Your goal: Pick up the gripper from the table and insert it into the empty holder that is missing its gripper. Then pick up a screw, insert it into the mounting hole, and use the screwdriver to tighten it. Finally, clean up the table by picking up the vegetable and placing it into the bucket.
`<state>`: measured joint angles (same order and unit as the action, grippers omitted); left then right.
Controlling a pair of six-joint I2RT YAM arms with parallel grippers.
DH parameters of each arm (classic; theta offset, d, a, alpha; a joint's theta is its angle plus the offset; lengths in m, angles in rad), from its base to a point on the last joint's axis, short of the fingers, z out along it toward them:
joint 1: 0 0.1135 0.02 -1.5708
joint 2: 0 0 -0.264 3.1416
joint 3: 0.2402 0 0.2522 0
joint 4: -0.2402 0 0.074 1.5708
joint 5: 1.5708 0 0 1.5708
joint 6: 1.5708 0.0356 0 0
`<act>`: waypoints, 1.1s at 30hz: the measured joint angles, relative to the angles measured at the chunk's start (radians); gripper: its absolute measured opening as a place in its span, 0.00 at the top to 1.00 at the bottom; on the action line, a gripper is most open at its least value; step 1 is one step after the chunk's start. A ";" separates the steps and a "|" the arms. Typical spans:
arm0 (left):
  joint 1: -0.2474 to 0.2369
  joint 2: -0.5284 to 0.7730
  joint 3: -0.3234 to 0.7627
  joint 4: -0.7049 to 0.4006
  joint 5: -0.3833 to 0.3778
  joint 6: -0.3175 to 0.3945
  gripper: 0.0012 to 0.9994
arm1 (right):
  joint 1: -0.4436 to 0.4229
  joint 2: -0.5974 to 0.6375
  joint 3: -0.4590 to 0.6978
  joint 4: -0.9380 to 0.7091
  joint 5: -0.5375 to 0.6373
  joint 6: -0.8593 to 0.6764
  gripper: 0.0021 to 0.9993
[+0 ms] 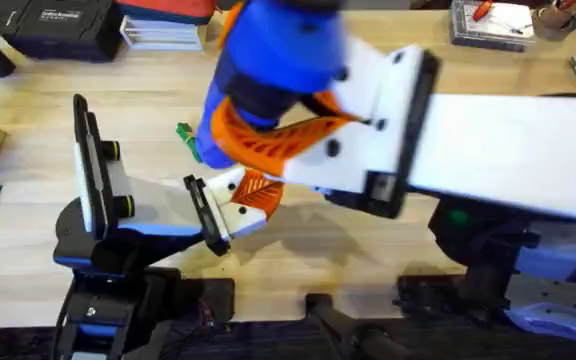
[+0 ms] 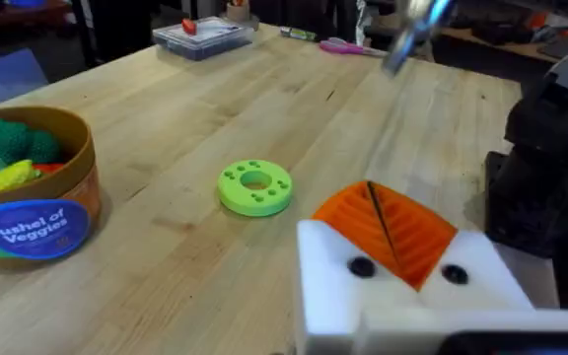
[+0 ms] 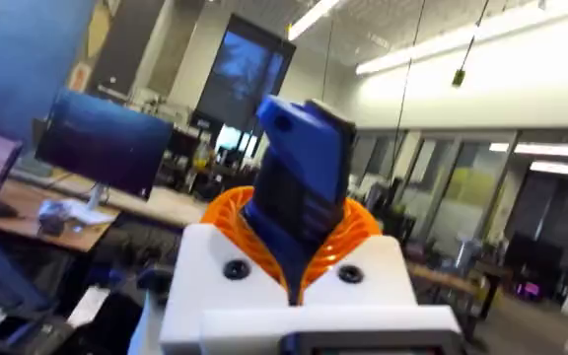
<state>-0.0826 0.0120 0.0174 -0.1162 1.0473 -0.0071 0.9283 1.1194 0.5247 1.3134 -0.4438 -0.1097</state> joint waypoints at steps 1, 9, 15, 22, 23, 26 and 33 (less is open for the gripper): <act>0.000 0.000 0.000 0.000 0.000 0.000 1.00 | 0.000 0.001 0.000 -0.030 0.000 -0.002 0.97; 0.000 0.000 0.000 0.000 0.000 0.000 1.00 | -0.115 0.009 0.000 -0.260 0.055 -0.186 0.97; 0.000 0.000 0.000 0.000 0.000 0.000 1.00 | -0.317 0.011 0.000 -0.517 0.270 -0.466 0.97; 0.000 0.000 0.000 0.000 0.000 0.000 1.00 | -0.572 0.080 0.015 -0.856 0.418 -0.817 0.97; 0.000 0.000 0.000 0.000 0.000 0.000 1.00 | -0.620 0.110 0.016 -0.860 0.432 -0.847 0.97; 0.000 0.000 0.000 0.000 0.000 0.000 1.00 | -0.751 0.196 0.026 -0.861 0.465 -0.916 0.97; 0.000 0.000 0.000 0.000 0.000 0.000 1.00 | -0.859 0.370 0.096 -0.981 0.500 -1.088 0.97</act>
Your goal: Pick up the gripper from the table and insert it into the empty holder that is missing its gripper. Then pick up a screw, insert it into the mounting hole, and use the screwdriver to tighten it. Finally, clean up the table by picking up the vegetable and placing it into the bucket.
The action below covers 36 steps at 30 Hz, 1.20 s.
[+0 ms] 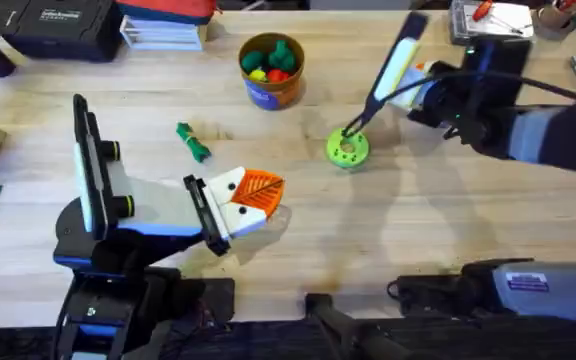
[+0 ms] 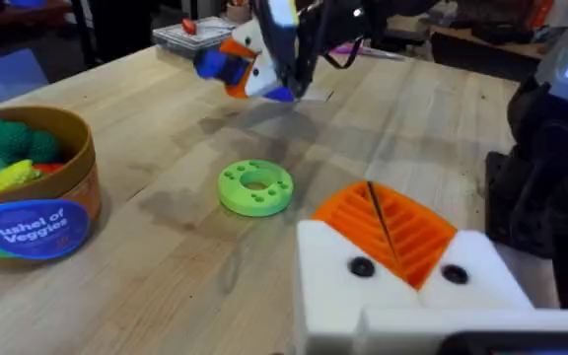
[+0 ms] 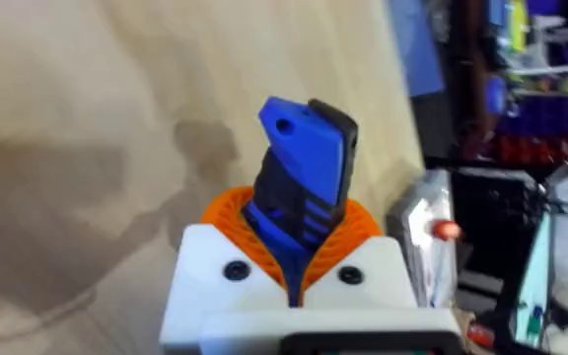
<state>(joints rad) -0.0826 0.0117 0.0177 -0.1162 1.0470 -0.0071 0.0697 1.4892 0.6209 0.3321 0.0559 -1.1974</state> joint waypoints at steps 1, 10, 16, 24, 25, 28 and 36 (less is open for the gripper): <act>0.000 0.000 0.000 0.000 0.000 0.000 1.00 | 0.002 0.019 0.008 -0.017 -0.001 -0.027 0.97; 0.000 0.000 0.000 0.000 0.000 0.000 1.00 | 0.044 0.082 0.048 -0.168 0.008 -0.144 0.75; 0.000 0.000 0.000 0.000 0.000 0.000 1.00 | 0.080 0.062 0.086 -0.194 0.030 -0.039 0.02; 0.000 0.000 0.000 0.000 0.000 0.000 1.00 | 0.078 0.020 0.127 -0.395 0.086 0.406 0.01; 0.000 0.000 0.000 0.000 0.000 0.000 1.00 | 0.080 0.004 0.141 -0.451 0.086 0.446 0.00; 0.000 0.000 0.000 0.000 0.000 0.000 1.00 | 0.087 -0.065 0.209 -0.635 0.085 0.558 0.01; 0.000 0.000 0.000 0.000 0.000 0.003 0.23 | 0.144 -0.251 0.407 -0.990 -0.040 0.740 0.00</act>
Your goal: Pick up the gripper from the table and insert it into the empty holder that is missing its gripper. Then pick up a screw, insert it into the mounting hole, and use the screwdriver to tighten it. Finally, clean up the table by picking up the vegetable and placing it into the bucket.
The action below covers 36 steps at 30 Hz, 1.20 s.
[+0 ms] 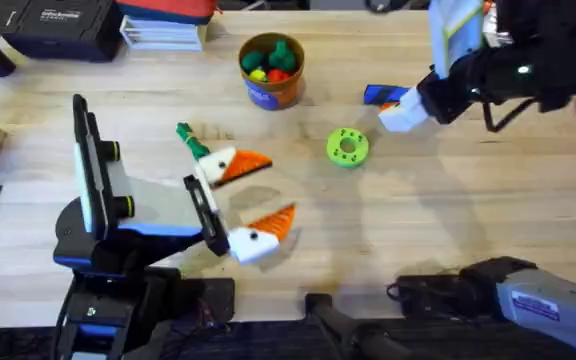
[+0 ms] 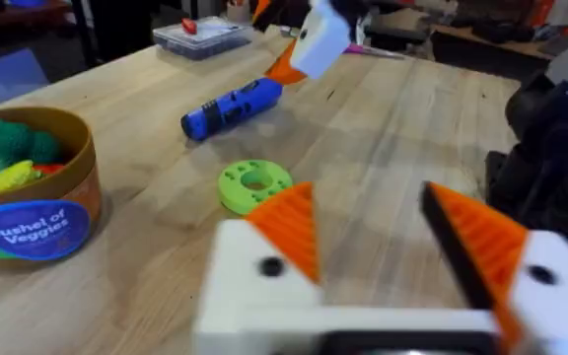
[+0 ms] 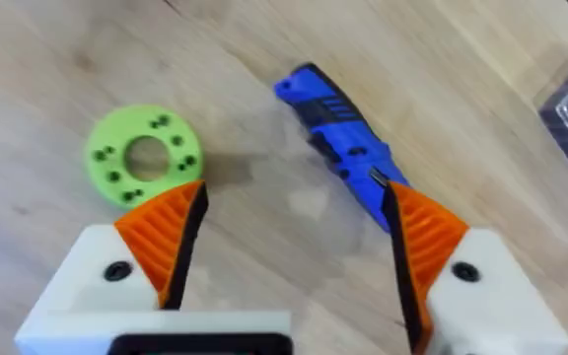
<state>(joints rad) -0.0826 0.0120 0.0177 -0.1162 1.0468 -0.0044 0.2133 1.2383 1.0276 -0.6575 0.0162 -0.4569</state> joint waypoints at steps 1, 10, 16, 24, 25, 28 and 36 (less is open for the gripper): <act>0.000 0.000 0.000 0.000 0.000 -0.002 0.08 | 0.007 -0.014 0.006 -0.016 -0.012 0.012 0.01; 0.000 -0.001 -0.008 0.240 -0.062 0.018 0.01 | 0.045 -0.041 0.009 -0.090 -0.053 0.083 0.01; 0.000 0.008 0.166 -0.101 -0.297 -0.054 0.01 | 0.068 -0.041 0.009 -0.077 -0.063 0.116 0.01; 0.000 0.313 0.681 -0.700 -0.713 -0.082 0.01 | 0.068 -0.041 0.009 -0.008 -0.063 0.122 0.01; 0.000 0.382 0.744 -0.771 -0.765 -0.083 0.01 | 0.068 -0.041 0.009 0.000 -0.063 0.124 0.01; 0.000 0.575 0.892 -0.913 -0.875 -0.084 0.01 | 0.068 -0.040 0.009 0.016 -0.063 0.125 0.01; 0.025 0.981 1.182 -1.112 -0.962 -0.111 0.01 | 0.068 -0.040 0.009 0.017 -0.063 0.125 0.01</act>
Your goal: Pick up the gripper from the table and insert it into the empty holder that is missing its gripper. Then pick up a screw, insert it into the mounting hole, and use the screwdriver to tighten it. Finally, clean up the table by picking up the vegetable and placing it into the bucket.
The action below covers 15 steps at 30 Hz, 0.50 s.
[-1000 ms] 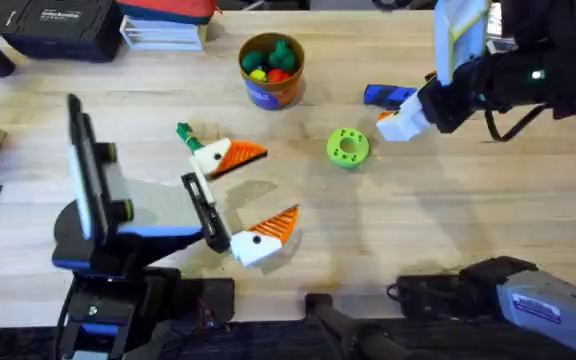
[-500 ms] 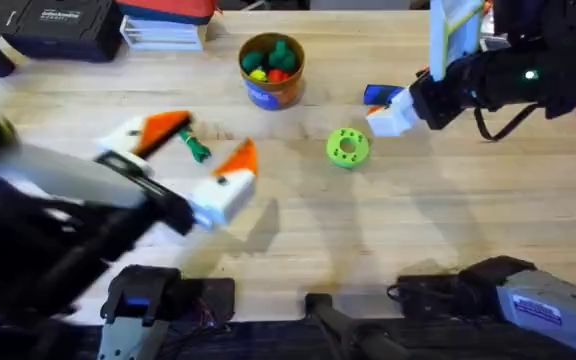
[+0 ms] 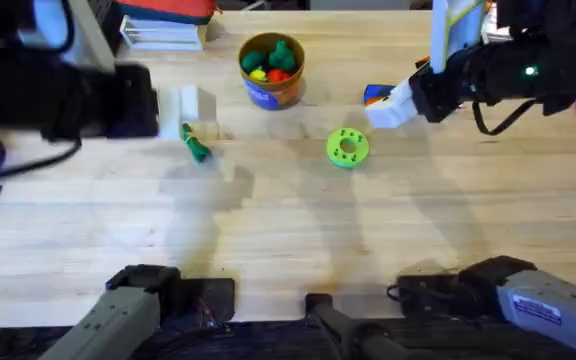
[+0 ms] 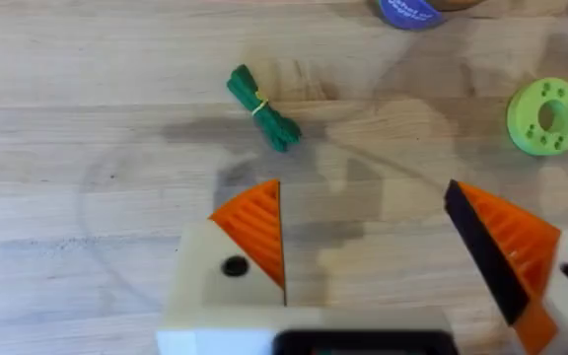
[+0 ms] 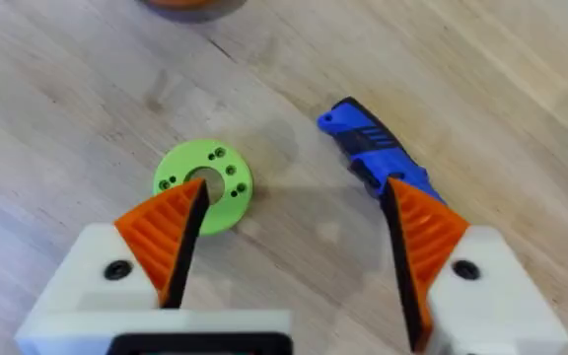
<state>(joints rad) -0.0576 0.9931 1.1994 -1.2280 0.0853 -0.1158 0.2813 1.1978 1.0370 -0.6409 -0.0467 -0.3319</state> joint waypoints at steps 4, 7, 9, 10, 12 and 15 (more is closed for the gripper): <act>0.056 0.102 0.052 -0.015 0.021 -0.043 0.01 | 0.000 0.000 0.000 0.000 0.000 0.000 0.01; 0.090 0.152 0.057 -0.018 0.030 -0.061 0.01 | 0.000 0.000 0.000 -0.002 0.000 0.000 0.01; 0.104 0.182 0.057 -0.018 0.033 -0.070 0.01 | 0.000 0.000 0.000 -0.002 0.000 0.000 0.01; 0.109 0.197 0.057 -0.018 0.034 -0.080 0.01 | 0.000 0.000 0.000 -0.002 0.000 0.000 0.01; 0.123 0.263 0.057 0.001 0.038 -0.174 0.01 | 0.000 0.000 0.000 -0.002 0.000 0.000 0.01; 0.125 0.324 0.057 0.048 0.053 -0.281 0.01 | 0.000 0.000 0.000 -0.002 0.000 0.000 0.01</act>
<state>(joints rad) 0.0673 1.3169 1.2564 -1.1803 0.1379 -0.3969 0.2813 1.1976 1.0370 -0.6430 -0.0467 -0.3317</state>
